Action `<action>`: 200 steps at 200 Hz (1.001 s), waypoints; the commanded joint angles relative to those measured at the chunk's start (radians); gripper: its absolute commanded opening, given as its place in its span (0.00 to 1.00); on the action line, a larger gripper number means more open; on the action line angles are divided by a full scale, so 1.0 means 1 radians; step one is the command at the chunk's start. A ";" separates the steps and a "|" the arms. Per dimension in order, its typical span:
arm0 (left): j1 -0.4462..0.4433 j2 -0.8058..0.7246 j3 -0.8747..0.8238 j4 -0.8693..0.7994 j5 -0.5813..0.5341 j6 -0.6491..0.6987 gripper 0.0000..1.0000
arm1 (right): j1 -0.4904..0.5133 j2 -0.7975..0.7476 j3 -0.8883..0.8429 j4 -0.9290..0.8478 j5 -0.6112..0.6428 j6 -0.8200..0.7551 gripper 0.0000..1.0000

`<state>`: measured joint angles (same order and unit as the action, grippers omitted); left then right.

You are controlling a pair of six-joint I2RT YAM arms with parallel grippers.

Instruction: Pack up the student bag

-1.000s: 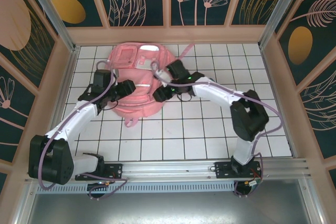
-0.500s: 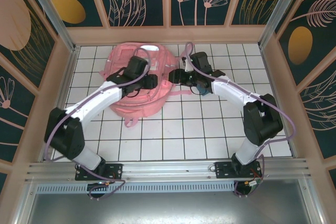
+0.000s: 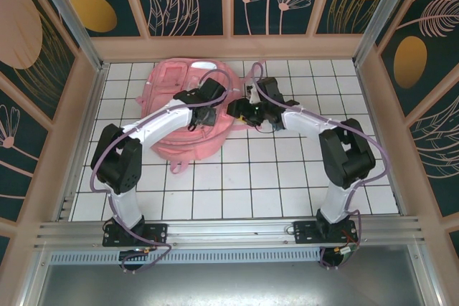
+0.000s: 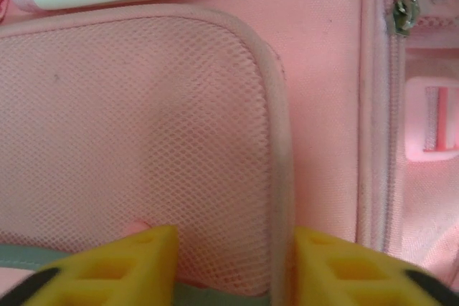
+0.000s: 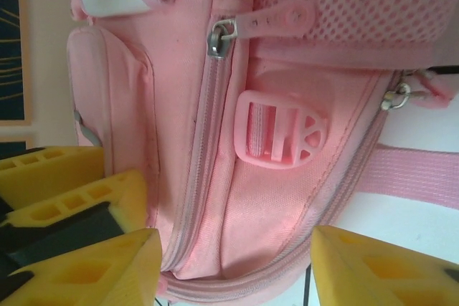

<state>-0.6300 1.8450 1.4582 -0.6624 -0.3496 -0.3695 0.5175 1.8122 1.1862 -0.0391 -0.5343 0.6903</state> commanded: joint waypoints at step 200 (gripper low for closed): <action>0.070 0.188 0.455 0.015 0.413 0.066 0.49 | 0.014 -0.161 -0.150 0.075 0.122 -0.593 0.49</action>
<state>-0.5930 2.0808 1.8965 -0.7151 -0.0887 -0.3115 0.5053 1.6405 1.0138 0.0097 -0.3862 0.2085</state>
